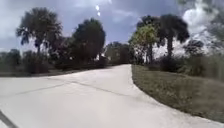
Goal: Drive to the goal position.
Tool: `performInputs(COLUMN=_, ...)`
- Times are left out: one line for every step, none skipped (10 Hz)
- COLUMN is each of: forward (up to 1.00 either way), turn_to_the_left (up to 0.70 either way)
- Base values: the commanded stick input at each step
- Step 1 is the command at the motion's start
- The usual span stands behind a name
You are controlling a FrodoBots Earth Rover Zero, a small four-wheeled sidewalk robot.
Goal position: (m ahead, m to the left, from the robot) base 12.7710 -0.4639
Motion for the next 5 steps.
performInputs(forward=0.85, turn_to_the_left=0.00)
performInputs(forward=0.85, turn_to_the_left=0.00)
performInputs(forward=0.85, turn_to_the_left=0.00)
performInputs(forward=0.85, turn_to_the_left=0.00)
performInputs(forward=0.85, turn_to_the_left=0.00)
